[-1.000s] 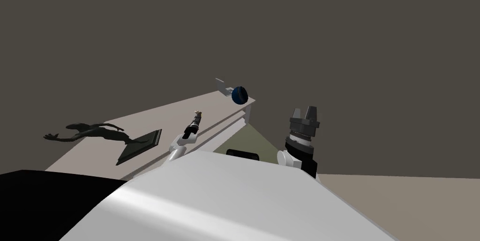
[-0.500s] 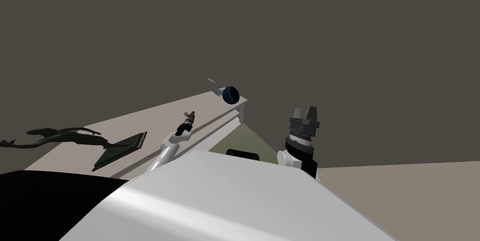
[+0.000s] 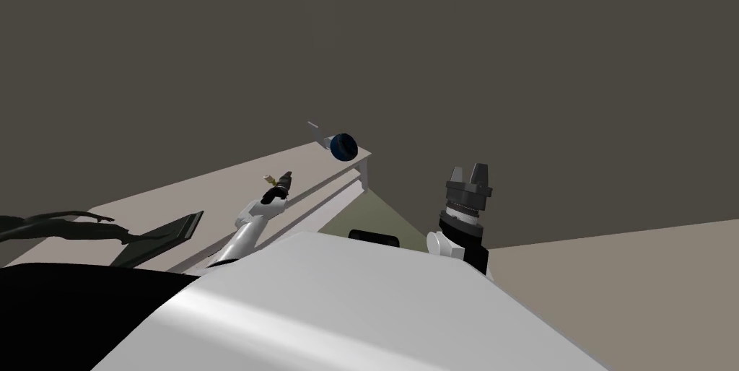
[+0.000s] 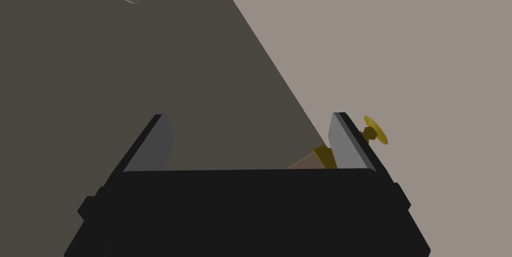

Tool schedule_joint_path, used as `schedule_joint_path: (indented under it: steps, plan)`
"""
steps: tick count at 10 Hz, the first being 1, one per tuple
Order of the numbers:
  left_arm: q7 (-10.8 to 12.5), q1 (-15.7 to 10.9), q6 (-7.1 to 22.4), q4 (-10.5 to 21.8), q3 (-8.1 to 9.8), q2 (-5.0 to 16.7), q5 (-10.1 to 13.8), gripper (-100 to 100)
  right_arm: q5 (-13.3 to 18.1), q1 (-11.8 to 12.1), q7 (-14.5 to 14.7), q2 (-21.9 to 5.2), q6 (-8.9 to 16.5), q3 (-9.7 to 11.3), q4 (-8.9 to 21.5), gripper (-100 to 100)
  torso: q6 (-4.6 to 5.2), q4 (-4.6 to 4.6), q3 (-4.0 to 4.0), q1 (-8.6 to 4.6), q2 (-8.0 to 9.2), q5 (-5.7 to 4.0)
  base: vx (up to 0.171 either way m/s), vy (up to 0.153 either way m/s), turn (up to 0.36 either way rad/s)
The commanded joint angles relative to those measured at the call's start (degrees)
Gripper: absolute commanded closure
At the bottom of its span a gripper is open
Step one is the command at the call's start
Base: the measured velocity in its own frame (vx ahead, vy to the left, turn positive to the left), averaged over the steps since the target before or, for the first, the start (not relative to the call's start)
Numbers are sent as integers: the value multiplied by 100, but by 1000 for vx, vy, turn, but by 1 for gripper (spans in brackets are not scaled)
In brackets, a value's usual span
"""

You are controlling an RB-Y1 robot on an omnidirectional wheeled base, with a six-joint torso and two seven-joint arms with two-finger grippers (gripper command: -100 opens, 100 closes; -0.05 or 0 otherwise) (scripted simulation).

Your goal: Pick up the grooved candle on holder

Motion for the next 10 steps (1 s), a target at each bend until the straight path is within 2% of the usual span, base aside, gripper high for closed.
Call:
schedule_joint_path:
  steps: [1, 2, 4, 5, 7, 8, 10]
  plan:
    - [2, -51, 286, 99, 51, 146, 71, -100, 0, 0, 0, 0, 0, 0, 0, 0, 0, 0, 0, 0, 0, 0, 2, -77, -137]
    - [2, -51, 334, 99, 51, 146, 71, -100, 0, 0, 0, 0, 0, 0, 0, 0, 1, 0, -1, 2, -2, 1, 3, -56, -93]
    - [-2, -104, 704, 282, 81, 391, 185, -100, 0, 0, 0, 0, 0, 0, 0, 0, -1, 0, 1, 13, 2, 3, -8, -47, -135]
    - [-2, -104, 747, 282, 81, 391, 185, -100, 0, 0, 0, 0, 0, 0, 0, 0, 0, 1, 3, 14, 4, 4, -11, -27, -58]
    - [-37, -153, 1140, 487, 90, 628, 286, -100, 0, 0, 0, -1, 0, -1, 0, 0, -1, 2, 4, 26, 8, 6, -22, -9, -133]
    - [-37, -153, 1163, 487, 90, 628, 286, -100, 0, 0, 0, -1, 0, -1, 0, 0, -1, 2, 6, 30, 11, 7, -19, 5, -73]
    - [-100, -201, 1541, 706, 81, 853, 374, -100, 0, 0, 0, -1, 0, -1, 0, 0, -1, 2, 6, 37, 10, 8, -28, 20, -143]
